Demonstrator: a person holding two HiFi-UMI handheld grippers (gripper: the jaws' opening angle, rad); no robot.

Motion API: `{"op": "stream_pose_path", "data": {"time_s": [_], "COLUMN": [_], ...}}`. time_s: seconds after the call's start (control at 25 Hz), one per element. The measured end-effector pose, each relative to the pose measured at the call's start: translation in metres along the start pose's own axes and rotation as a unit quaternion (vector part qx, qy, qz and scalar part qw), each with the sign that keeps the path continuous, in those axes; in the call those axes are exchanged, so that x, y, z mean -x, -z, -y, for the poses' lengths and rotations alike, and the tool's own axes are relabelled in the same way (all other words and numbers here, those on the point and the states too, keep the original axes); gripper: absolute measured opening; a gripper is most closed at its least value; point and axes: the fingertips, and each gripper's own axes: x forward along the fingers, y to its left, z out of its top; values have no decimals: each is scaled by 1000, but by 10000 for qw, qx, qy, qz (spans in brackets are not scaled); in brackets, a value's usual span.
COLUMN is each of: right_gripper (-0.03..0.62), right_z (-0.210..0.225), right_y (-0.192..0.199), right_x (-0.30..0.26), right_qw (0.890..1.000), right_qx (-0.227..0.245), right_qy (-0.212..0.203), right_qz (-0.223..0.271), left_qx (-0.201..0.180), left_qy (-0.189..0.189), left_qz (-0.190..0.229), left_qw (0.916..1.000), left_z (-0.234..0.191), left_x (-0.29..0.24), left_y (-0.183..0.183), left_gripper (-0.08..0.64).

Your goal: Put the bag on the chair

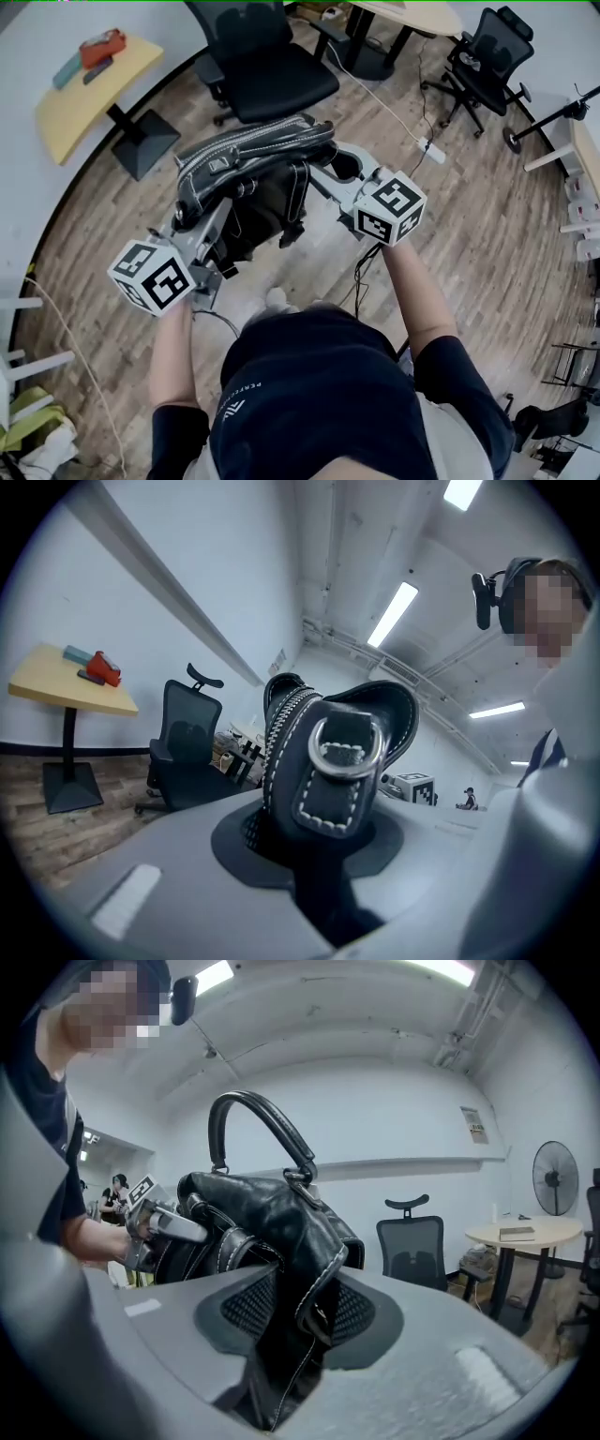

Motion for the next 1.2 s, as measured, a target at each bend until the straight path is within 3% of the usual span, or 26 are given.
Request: {"op": "stream_pose_path", "data": {"time_s": [0.12,0.36,0.56,1.2], "right_gripper": [100,72,67,64], "right_z": [4,16,46,240], "right_y": [5,15,17,-1], "right_x": [-10,-9,-18,-36], "right_qw": [9998,9990,9989,9991], "right_qx": [-14,-172,-88,-27], "right_qy": [176,285,304,23], "right_qz": [-92,-294,-344,-418], "left_qx": [99,-116,22,-89], "left_qy": [-37,-256,-369,-994], "left_qz": [-51,-177,-164,-119], "left_qw": [9999,9994,9992,9949], "left_z": [-15,-35,-54,-100], "left_x": [-5,-23,-53,-240], "left_y": [5,16,18,-23], "left_gripper": [95,113,118,149]}}
